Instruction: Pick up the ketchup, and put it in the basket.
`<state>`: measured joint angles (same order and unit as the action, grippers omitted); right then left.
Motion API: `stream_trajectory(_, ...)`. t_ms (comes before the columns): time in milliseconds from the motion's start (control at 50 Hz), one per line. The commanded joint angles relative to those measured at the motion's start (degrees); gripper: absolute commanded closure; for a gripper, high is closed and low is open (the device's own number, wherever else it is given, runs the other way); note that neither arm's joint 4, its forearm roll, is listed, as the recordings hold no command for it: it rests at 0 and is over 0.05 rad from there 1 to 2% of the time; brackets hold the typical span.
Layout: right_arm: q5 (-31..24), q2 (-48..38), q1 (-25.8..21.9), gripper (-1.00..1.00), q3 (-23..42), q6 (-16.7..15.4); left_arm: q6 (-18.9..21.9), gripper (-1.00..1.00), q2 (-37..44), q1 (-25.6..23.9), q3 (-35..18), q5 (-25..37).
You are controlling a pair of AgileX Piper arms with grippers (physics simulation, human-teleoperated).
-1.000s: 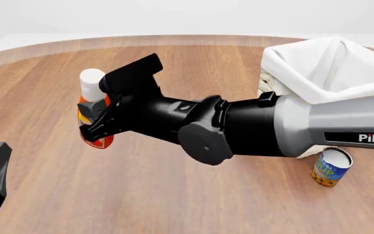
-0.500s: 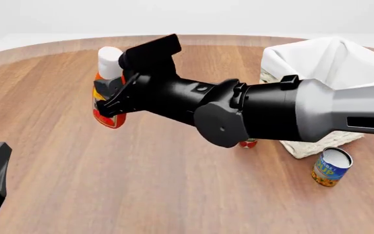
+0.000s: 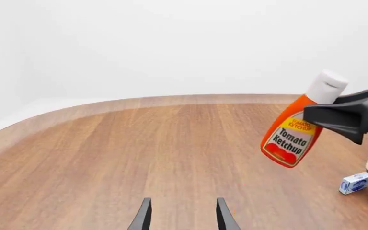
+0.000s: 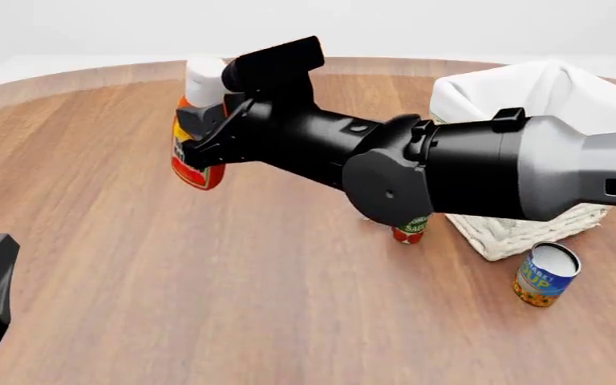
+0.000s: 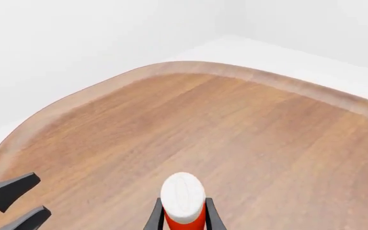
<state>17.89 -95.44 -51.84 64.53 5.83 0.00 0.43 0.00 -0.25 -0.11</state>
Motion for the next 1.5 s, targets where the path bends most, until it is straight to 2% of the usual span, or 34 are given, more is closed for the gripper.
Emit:
stream_trajectory(20,0.33,1.21,0.98,1.0,-0.11,0.74,-0.01,-1.0,-0.01,0.0,0.0,0.0)
stream_trajectory(480,1.43,3.22,2.32,1.0,-1.96,0.84,0.0,-1.0,-0.01,0.0,0.0,0.0)
stream_trajectory(1160,4.12,9.39,9.36,1.0,-6.55,1.19,-0.01,-1.0,0.0,-0.01,0.0,0.0)
stream_trajectory(1500,5.93,15.48,11.98,1.0,-9.95,1.15,0.0,-1.0,0.0,0.0,0.0,0.0)
